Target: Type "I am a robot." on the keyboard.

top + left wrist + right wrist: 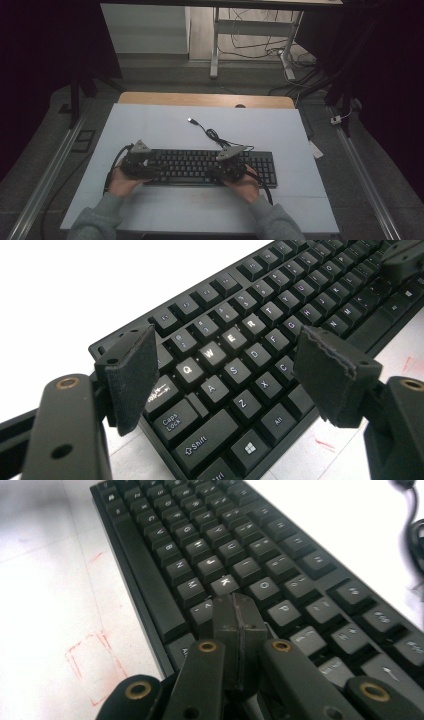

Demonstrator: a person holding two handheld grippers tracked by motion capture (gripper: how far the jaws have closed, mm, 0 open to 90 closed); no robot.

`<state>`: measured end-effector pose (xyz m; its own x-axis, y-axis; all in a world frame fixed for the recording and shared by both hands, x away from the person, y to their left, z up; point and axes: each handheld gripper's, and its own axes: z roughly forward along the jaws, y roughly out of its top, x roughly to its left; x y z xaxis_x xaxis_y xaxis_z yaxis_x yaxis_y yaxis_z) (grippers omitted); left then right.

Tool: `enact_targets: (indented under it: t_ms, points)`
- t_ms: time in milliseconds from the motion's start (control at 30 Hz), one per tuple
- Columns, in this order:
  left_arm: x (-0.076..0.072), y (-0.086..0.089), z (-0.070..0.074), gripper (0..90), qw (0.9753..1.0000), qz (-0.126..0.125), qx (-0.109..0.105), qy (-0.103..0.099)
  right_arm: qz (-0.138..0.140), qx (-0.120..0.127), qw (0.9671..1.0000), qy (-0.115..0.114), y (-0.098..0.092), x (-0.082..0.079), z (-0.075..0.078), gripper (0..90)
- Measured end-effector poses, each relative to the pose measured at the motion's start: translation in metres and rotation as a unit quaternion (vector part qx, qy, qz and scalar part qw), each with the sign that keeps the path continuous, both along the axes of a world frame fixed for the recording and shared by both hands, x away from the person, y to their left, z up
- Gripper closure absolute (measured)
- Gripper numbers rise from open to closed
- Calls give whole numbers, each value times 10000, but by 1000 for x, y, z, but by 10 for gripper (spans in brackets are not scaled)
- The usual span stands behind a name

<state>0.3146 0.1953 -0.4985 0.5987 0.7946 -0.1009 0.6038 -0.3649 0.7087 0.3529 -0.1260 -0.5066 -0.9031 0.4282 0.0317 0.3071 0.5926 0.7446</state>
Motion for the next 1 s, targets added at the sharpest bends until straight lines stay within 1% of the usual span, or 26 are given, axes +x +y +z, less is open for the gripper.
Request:
enact_targets:
  t_ms: [233, 300, 333, 467, 633, 733, 833, 867, 967, 1000]
  points:
    - [0, 0, 0, 261, 10000, 7, -21, -5, -122, 105, 9999, -38, -12, 1, 3, 895]
    - [0, 0, 0, 260, 10000, 6, -17, -2, -192, 158, 9997, -42, -16, 0, 4, 830]
    - [0, 0, 0, 260, 10000, 6, -16, -3, -234, 127, 9996, -62, -18, 0, 4, 796]
    - [-1, 0, 0, 260, 10000, 10, -9, 0, -406, 174, 9989, -127, -28, -1, 6, 668]
    - [-2, 1, 0, 259, 10000, 29, -51, 17, -669, 247, 9972, -244, -44, -3, 9, 539]
    - [-2, 1, 0, 258, 10000, 23, -78, 30, -777, 326, 9960, -293, -55, -4, 10, 497]
    - [-2, -1, 0, 257, 10000, 19, -86, 44, -826, 311, 9954, -375, -64, -6, 9, 470]
    - [-2, -1, 0, 256, 9999, 22, -89, 46, -836, 290, 9953, -391, -66, -6, 10, 464]
    - [-4, -1, -1, 255, 9999, 8, -90, 54, -894, 372, 9944, -435, -75, -9, 10, 453]
    - [-4, -1, -1, 254, 9999, 18, -102, 57, -902, 362, 9943, -448, -78, -10, 10, 450]
